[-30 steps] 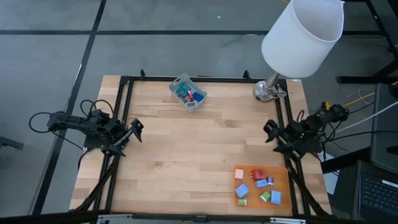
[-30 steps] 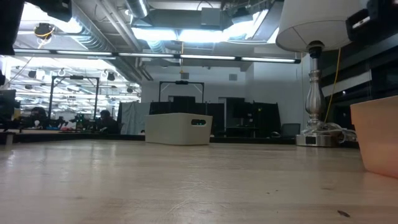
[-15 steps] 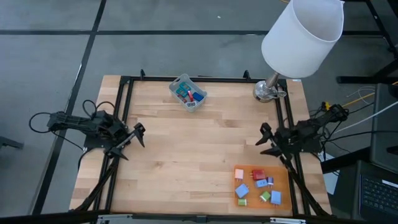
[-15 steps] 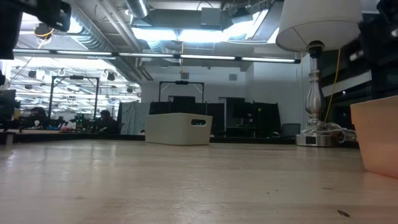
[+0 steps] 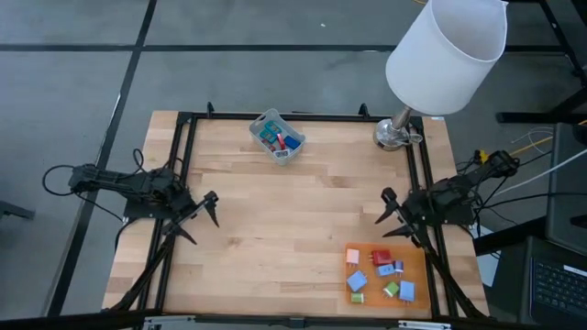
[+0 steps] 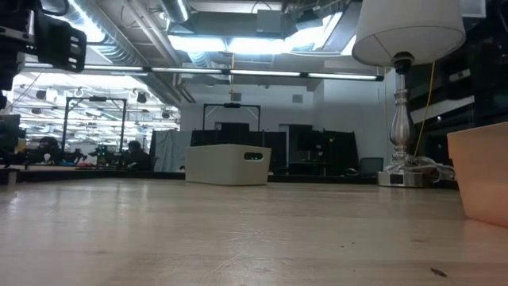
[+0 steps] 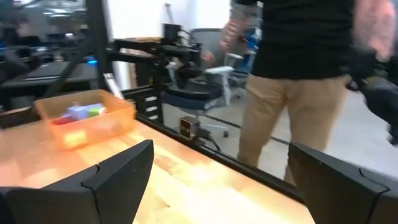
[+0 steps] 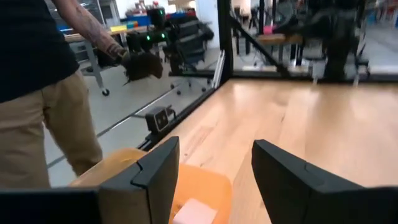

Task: Pick & Place Office items
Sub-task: Return to Home Position

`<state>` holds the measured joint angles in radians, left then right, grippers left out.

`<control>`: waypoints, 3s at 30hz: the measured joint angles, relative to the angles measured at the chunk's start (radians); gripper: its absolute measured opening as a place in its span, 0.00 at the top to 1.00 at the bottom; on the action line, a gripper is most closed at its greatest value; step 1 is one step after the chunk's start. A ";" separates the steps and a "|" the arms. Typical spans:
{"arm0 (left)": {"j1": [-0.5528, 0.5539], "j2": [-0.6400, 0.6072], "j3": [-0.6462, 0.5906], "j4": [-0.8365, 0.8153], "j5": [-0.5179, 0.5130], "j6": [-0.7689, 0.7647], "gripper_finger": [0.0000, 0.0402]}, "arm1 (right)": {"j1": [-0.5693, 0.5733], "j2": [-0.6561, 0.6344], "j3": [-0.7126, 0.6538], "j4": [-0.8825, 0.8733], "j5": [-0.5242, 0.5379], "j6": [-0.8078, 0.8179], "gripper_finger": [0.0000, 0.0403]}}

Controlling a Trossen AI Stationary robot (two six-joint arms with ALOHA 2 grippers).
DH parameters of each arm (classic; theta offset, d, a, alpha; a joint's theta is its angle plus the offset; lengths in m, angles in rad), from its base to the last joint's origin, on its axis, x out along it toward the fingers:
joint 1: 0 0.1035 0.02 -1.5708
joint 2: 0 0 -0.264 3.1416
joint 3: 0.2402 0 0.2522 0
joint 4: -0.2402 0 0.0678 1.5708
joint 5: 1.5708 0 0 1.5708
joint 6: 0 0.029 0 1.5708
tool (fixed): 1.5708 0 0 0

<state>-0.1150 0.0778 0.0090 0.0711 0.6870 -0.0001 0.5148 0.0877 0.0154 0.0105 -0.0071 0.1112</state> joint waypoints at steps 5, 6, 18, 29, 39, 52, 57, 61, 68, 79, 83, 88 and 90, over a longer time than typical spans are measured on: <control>0.000 0.025 0.000 -0.004 0.047 0.029 0.10 | 0.000 0.057 0.000 0.000 -0.001 0.094 0.50; 0.000 0.029 0.000 -0.003 0.043 0.013 0.10 | 0.000 0.061 0.000 0.000 -0.001 0.106 0.50; 0.000 0.041 0.000 -0.002 0.038 -0.052 0.10 | 0.000 0.065 0.000 0.001 -0.001 0.116 0.50; 0.000 0.041 0.000 -0.001 0.038 -0.068 0.10 | 0.000 0.066 0.000 0.001 -0.001 0.116 0.50; 0.000 0.041 0.000 0.000 0.038 -0.067 0.10 | 0.000 0.066 0.000 0.001 -0.001 0.116 0.50; 0.000 0.041 0.000 0.000 0.037 -0.067 0.10 | 0.000 0.066 0.000 0.001 -0.001 0.116 0.50; 0.000 0.041 0.000 0.000 0.037 -0.067 0.10 | 0.000 0.066 0.001 0.001 -0.001 0.116 0.50; 0.000 0.041 0.000 0.000 0.037 -0.067 0.10 | 0.000 0.066 0.001 0.001 -0.001 0.116 0.50; 0.000 0.041 0.000 0.000 0.037 -0.067 0.10 | 0.000 0.066 0.001 0.001 -0.001 0.116 0.50; 0.000 0.041 0.000 0.000 0.037 -0.066 0.10 | 0.000 0.066 0.001 0.001 -0.001 0.116 0.50; 0.000 0.041 0.000 0.000 0.037 -0.066 0.10 | 0.000 0.066 0.001 0.001 -0.001 0.116 0.50; 0.000 0.041 0.000 0.000 0.037 -0.067 0.10 | 0.000 0.066 0.001 0.001 -0.001 0.116 0.50; 0.000 0.041 0.000 0.000 0.037 -0.067 0.10 | 0.000 0.066 0.001 0.001 -0.001 0.116 0.50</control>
<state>-0.1146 0.1188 0.0090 0.0708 0.7242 -0.0669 0.5151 0.1539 0.0162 0.0113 -0.0084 0.2268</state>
